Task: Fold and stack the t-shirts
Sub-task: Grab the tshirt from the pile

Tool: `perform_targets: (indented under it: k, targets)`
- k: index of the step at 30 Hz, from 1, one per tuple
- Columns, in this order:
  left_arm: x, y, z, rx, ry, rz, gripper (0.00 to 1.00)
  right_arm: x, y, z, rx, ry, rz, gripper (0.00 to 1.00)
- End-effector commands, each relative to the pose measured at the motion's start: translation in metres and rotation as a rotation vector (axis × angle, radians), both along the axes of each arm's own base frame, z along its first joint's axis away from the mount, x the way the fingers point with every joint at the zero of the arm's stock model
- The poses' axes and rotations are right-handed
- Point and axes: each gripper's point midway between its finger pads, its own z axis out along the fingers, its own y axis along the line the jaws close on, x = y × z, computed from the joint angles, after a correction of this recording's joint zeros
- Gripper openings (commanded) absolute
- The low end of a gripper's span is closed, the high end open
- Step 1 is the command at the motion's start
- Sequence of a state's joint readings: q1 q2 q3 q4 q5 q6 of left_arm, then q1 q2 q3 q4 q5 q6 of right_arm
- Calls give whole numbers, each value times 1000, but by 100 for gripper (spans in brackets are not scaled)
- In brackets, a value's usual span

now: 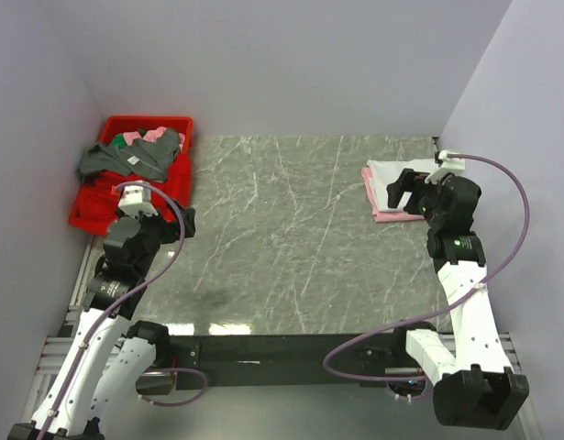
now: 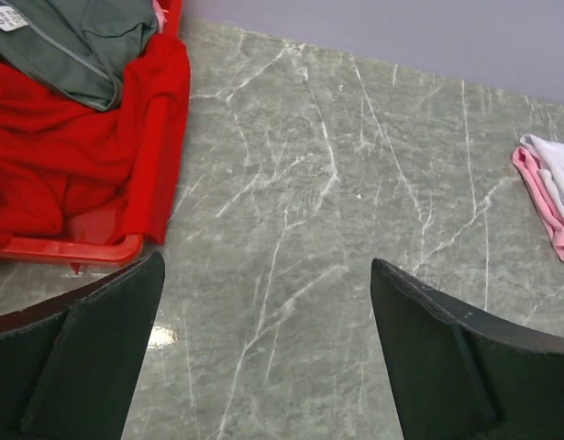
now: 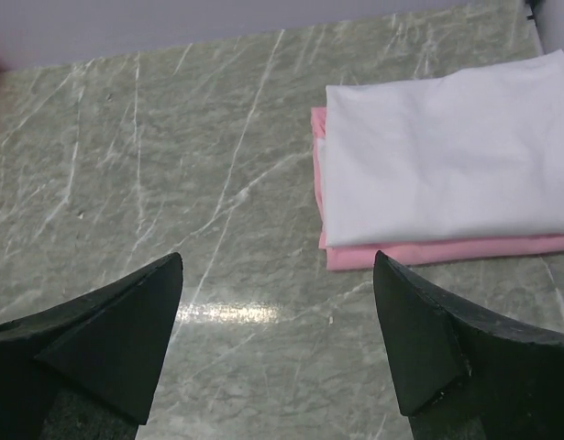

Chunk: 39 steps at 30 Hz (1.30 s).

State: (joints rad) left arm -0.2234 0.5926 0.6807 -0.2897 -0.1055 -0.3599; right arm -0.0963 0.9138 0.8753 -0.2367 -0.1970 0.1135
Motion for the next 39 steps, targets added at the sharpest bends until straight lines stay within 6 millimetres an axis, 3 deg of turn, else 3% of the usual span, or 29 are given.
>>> perform_targets:
  k: [1,3,8,9,11,12,13,14,15,16,17,18,19,20,21,22,24,25,26,27,28,29,30,31,33,34,36,38,39]
  targets:
    - [9,5,20,-24,-75,41,99,-3,7,18,-37,-71,62,91]
    - [13,7,27,-62,-85,71,99,-14,32,8,-94,-50,263,91]
    - [41,13,32,-138,-47,146,99,-29,57,-4,-123,-54,457,91]
    - [52,22,25,-167,-10,187,99,-30,59,-5,-122,-52,470,91]
    - [64,33,31,-233,4,222,99,-34,63,-8,-120,-43,510,91]
    - [74,57,22,-301,45,312,99,-34,65,-9,-117,-39,518,91]
    - [80,70,34,-347,35,356,97,-36,66,-8,-114,-38,527,91]
    - [84,88,33,-382,49,436,96,-36,66,-9,-114,-35,531,91]
    - [85,112,11,-448,135,577,92,-37,68,-9,-114,-37,539,91]
    - [87,126,8,-470,152,656,91,-37,67,-9,-115,-37,537,91]
    - [91,138,21,-498,139,713,89,-38,68,-8,-110,-38,540,91]
    - [99,149,-2,-495,223,754,88,-38,69,-8,-106,-37,544,91]
    - [104,154,-7,-503,257,767,87,-39,70,-9,-105,-35,549,91]
    - [115,155,2,-518,260,759,86,-39,70,-10,-97,-28,552,91]
    - [127,162,-21,-505,331,767,83,-39,70,-11,-94,-25,552,91]
    - [136,165,-15,-505,330,756,78,-39,71,-10,-95,-25,554,91]
    - [158,168,-34,-471,388,704,67,-39,70,-11,-97,-23,550,91]
    - [172,168,-28,-453,368,652,63,-39,70,-11,-96,-22,550,91]
    - [186,168,-23,-437,334,604,64,-39,70,-11,-97,-21,549,91]
    - [199,166,-38,-414,365,549,64,-39,70,-11,-96,-20,549,91]
    - [211,167,-27,-401,334,523,64,-39,70,-12,-94,-16,550,91]
    - [219,169,-30,-386,345,512,64,-39,70,-12,-96,-16,549,91]
    - [229,172,-53,-378,401,517,64,-38,70,-11,-95,-17,547,91]
    - [240,179,-38,-363,379,526,65,-38,69,-12,-98,-15,547,91]
    - [249,187,-62,-335,444,557,66,-38,68,-12,-101,-16,543,91]
    - [256,197,-56,-315,425,591,66,-38,68,-13,-100,-10,544,91]
    - [260,204,-80,-295,490,631,66,-38,68,-14,-102,-5,544,90]
    - [269,212,-79,-282,491,656,66,-37,68,-15,-100,-1,543,90]
    - [268,214,-99,-277,545,678,65,-37,68,-15,-98,0,544,90]
